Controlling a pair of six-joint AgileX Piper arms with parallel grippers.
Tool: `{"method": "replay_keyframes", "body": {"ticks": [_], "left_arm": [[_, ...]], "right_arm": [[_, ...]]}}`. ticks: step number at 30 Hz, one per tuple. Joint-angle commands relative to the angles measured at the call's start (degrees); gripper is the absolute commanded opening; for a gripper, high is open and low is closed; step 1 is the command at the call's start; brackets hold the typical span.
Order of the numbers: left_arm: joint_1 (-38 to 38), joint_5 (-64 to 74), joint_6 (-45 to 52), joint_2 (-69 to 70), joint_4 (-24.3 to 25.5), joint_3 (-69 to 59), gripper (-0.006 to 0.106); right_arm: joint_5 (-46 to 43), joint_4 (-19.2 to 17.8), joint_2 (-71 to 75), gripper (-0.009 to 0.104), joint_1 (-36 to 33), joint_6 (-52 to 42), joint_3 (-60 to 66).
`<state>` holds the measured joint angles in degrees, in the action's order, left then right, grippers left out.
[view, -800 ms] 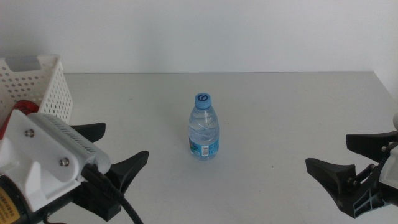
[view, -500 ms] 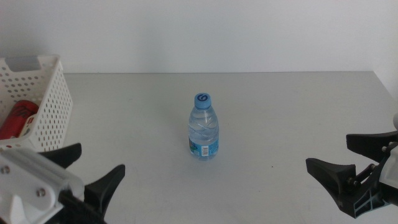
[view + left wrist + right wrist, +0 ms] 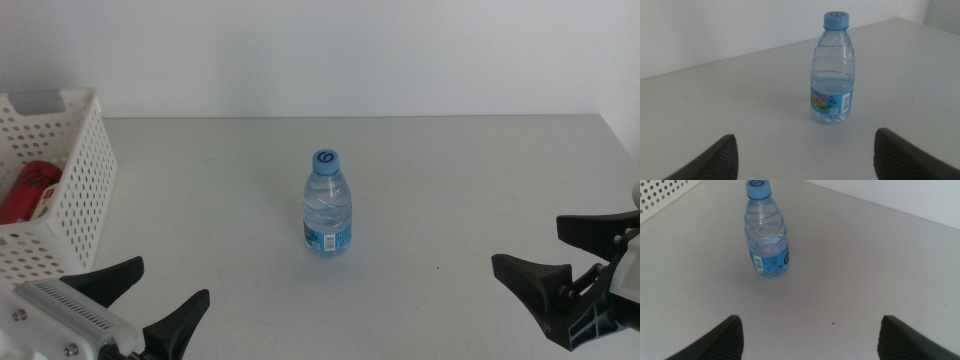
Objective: Use arms to grab the bottles and put them into the dustbin to the left of the table.
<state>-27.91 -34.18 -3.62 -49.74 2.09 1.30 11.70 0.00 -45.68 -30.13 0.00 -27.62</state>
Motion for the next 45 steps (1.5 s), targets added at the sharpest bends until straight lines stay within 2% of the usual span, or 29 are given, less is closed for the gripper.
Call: {"method": "replay_keyframes", "body": {"ticks": [1,9,13,21,27,32,38,45], "left_arm": [[-0.16,-4.91,-1.08,0.01,0.51,1.30,0.092],[-0.16,-7.35,-1.08,-0.83,1.89,1.80,0.092],[-0.16,-7.20,-1.08,-3.57,4.95,4.87,0.092],[-0.16,-7.40,-6.40,-20.20,12.58,19.25,0.092],[-0.16,-15.88,-10.50,-35.44,17.93,28.60,0.092],[-0.16,-16.54,-13.83,-44.09,21.54,35.77,0.092],[-0.02,-16.49,-15.62,-51.56,22.11,42.04,0.092],[0.02,-17.54,-15.38,-57.92,19.68,45.91,0.092]], "right_arm": [[-3.85,0.00,0.29,0.090,-0.18,-0.83,-2.13],[-3.85,0.00,0.29,0.090,-0.18,-0.83,-2.13],[-3.85,0.00,0.29,0.090,-0.18,-0.83,-2.13],[-3.85,0.00,0.29,0.090,-0.18,-0.83,-2.13],[-3.85,0.00,0.29,0.090,-0.18,-0.83,-2.13],[-3.85,0.00,0.29,0.090,-0.18,-0.83,-2.13],[-3.85,0.00,0.29,0.090,-0.18,-0.83,-2.13],[-3.85,0.00,0.29,0.090,-0.18,-0.83,-2.13]]}}
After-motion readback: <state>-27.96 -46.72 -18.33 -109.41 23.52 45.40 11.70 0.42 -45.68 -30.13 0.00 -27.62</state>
